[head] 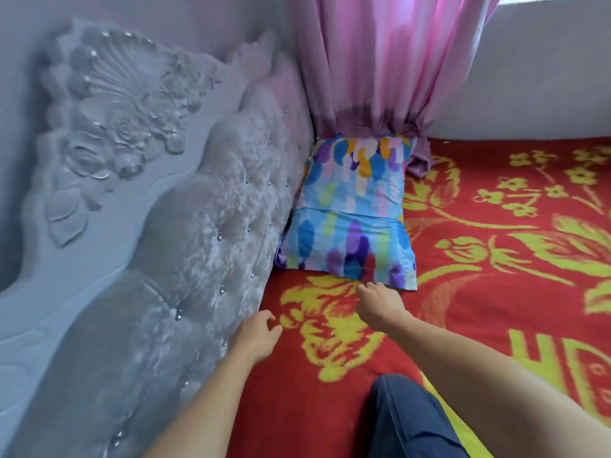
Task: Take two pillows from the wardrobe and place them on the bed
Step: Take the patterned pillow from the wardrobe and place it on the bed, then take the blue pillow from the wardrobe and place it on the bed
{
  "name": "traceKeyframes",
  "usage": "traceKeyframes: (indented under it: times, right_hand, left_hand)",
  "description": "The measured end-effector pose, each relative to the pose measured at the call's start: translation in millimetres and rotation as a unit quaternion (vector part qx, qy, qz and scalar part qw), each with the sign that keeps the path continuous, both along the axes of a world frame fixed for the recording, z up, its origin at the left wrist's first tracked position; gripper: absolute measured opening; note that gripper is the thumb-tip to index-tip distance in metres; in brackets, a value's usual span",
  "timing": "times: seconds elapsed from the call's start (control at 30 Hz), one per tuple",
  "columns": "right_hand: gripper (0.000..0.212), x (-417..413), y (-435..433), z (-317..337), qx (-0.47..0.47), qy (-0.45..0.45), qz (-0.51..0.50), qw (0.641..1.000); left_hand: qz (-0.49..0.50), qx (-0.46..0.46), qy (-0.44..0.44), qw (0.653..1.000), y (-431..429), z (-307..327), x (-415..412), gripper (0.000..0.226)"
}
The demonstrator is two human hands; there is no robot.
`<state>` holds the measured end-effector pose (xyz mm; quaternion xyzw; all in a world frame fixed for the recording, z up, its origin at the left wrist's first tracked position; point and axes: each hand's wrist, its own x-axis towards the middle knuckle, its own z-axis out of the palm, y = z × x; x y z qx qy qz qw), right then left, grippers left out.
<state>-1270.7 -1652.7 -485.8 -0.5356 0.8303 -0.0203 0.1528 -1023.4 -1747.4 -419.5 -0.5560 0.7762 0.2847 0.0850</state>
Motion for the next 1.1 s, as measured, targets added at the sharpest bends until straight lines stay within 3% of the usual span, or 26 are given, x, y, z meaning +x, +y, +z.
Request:
traceKeyframes:
  times: [0.23,0.37,0.73,1.1]
  right_hand:
    - [0.018,68.7,52.7,68.4,-0.03,0.039,0.046,0.998]
    - [0.017,104.0,73.8,95.7,-0.019,0.035,0.091,0.995]
    - [0.016,162.5,144.2,95.4,0.014,0.028,0.223,0.974]
    - [0.017,194.2,300.1,136.3,-0.037,0.054,0.45,0.891]
  left_hand:
    - [0.046,-0.049,0.023,0.997,62.2,54.5,112.9,0.023]
    - [0.078,-0.022,0.013,0.997,97.4,67.7,146.4,0.027]
    - [0.173,0.032,-0.014,0.984,243.1,49.1,199.6,0.032]
    - [0.313,-0.04,0.007,0.949,494.0,84.8,207.2,0.017]
